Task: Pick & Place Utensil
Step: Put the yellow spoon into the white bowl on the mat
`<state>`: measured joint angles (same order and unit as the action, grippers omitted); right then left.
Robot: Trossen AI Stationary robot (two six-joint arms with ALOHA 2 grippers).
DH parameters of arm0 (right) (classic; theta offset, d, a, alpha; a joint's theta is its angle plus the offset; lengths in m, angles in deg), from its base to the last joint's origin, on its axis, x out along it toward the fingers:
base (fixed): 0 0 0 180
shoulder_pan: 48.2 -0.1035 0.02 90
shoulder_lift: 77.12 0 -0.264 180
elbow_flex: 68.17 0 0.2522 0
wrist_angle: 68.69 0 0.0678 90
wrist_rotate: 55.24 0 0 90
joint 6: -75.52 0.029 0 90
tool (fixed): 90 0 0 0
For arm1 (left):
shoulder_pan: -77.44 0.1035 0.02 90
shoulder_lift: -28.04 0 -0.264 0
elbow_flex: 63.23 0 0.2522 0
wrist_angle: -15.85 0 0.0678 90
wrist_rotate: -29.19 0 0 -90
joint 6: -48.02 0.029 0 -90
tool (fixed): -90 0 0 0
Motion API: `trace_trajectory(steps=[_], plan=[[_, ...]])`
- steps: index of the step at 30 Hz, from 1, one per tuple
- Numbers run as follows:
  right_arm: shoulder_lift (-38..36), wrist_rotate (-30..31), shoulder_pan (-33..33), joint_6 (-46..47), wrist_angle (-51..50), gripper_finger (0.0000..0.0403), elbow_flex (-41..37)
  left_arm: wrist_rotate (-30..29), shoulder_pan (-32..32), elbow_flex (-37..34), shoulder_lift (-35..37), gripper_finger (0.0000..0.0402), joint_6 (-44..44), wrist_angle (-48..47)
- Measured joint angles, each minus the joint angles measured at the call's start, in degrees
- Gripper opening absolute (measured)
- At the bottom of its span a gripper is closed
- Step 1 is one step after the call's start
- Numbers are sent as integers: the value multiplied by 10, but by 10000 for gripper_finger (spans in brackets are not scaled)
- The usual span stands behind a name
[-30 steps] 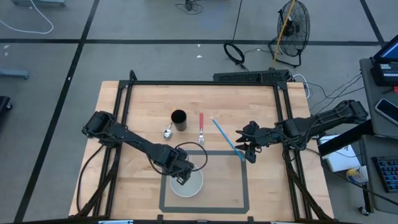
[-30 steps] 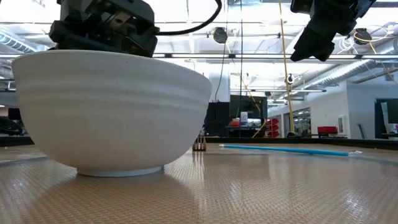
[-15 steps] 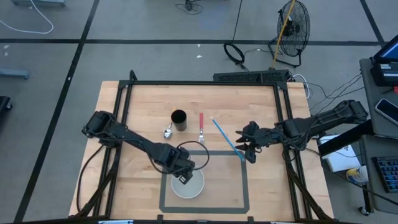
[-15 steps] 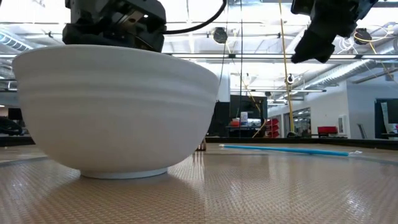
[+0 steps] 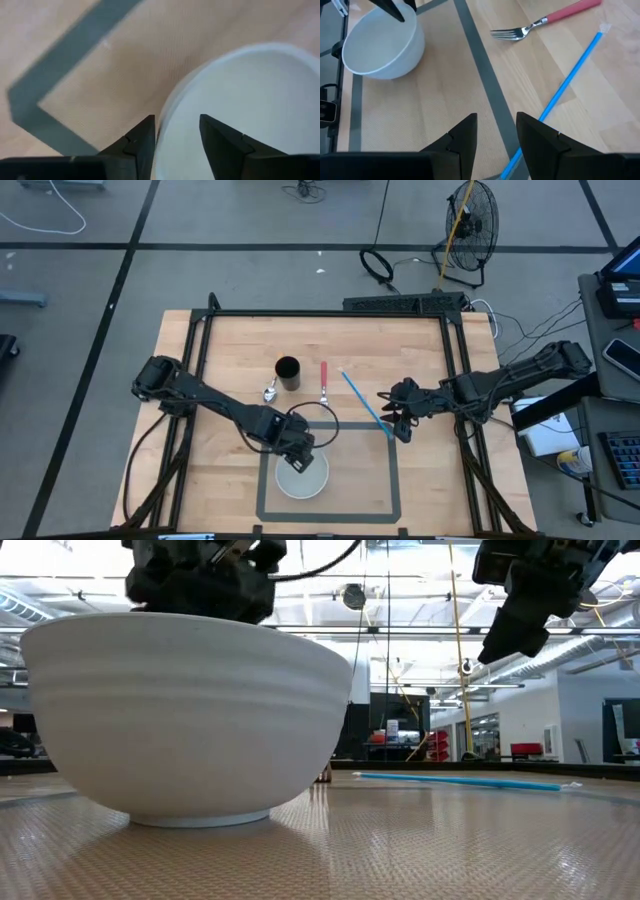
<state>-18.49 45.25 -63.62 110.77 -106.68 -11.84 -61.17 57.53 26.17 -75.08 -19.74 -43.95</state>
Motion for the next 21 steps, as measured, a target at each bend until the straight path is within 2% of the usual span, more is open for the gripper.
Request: trace_trajectory(steps=[7,9,13,18,21], plan=[[0,-1,0,-10,27,132,0,-79,6,0,87,168,4,-48],[0,-1,0,-19,41,132,0,-122,3,0,123,168,1,-78],[0,-1,0,-39,79,132,0,-247,-13,0,190,168,14,-144],[0,5,1,-47,138,132,0,-375,-21,0,244,168,42,-245],[0,38,5,-47,171,132,0,-400,21,-1,265,168,0,-303]])
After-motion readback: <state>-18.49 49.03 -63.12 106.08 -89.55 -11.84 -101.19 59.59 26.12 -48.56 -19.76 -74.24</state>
